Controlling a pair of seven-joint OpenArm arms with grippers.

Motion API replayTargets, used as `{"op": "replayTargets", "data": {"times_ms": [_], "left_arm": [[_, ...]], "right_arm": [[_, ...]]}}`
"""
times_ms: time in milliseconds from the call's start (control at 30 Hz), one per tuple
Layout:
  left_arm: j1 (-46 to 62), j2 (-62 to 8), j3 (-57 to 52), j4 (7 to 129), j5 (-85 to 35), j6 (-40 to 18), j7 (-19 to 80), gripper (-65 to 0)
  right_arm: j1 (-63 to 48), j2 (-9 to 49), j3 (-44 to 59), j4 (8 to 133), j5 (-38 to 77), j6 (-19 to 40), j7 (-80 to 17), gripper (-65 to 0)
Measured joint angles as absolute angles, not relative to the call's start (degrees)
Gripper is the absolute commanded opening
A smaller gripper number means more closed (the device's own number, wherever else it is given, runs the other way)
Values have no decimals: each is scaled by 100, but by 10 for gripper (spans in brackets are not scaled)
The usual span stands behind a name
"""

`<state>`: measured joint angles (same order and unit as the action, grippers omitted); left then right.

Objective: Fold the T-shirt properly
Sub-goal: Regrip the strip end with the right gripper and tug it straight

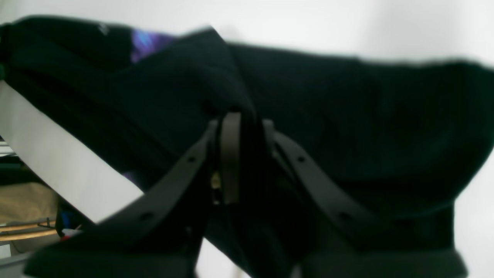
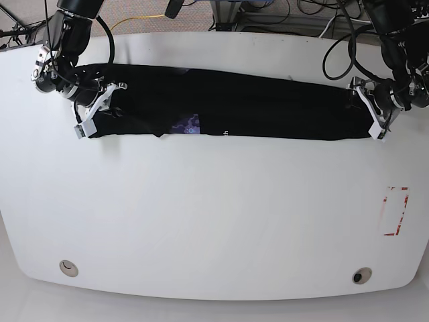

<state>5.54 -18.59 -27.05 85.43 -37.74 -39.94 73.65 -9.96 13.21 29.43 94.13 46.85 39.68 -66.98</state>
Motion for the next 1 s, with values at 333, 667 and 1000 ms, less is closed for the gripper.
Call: {"op": "replayTargets", "data": {"times_ms": [333,667,1000], "left_arm": [[554,-1933,-2705,8543,-3767,-3994,7387,-272],[537,-1925,-2698,8538,-3769,-3994,7402,-272],[362,-1855,-2707,8538,-3774,-3992,7400,-272]], "right_arm": [[-1074,1452,2961,9413,3870,3986,-6211,-162],[-1378,1365,3708,10525,3765,3918,-6143,-162],[-1319,722,3511,11135,3879,3990,-6759,-308]]}}
